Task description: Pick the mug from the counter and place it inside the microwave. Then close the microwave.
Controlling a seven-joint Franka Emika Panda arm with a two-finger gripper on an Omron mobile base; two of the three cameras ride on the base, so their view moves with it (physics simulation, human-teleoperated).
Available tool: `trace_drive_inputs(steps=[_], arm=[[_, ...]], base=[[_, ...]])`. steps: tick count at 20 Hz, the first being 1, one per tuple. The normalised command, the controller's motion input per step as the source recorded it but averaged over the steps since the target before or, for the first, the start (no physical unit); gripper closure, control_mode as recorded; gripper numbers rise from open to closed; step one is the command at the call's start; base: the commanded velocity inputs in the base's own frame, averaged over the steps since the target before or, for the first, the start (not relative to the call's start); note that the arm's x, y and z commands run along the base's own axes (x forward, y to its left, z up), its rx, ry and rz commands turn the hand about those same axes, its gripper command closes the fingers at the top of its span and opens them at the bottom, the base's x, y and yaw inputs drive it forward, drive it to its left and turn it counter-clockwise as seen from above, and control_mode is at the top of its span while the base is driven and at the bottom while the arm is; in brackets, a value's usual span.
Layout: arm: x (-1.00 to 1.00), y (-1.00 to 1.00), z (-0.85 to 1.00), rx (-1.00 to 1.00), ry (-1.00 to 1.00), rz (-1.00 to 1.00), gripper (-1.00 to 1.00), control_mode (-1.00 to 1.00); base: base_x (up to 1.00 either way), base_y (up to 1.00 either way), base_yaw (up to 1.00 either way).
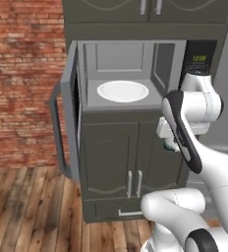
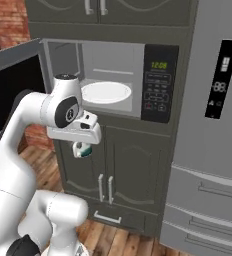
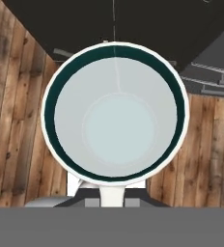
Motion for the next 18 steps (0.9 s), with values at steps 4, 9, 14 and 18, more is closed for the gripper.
trace_drive_inputs(steps=[4, 9, 14, 18], arm=[[0.00, 0.00, 0.00, 0.00, 0.00, 0.00, 1.00, 1.00], [0.00, 0.00, 0.00, 0.00, 0.00, 0.00, 1.00, 1.00], [0.00, 0.00, 0.00, 0.00, 0.00, 0.00, 1.00, 1.00], [0.00, 0.00, 0.00, 0.00, 0.00, 0.00, 1.00, 1.00]], base=[[0.59, 0.27, 0.00], [0.45, 0.18, -0.02], [0.18, 0.04, -0.22], [0.00, 0.04, -0.27]])
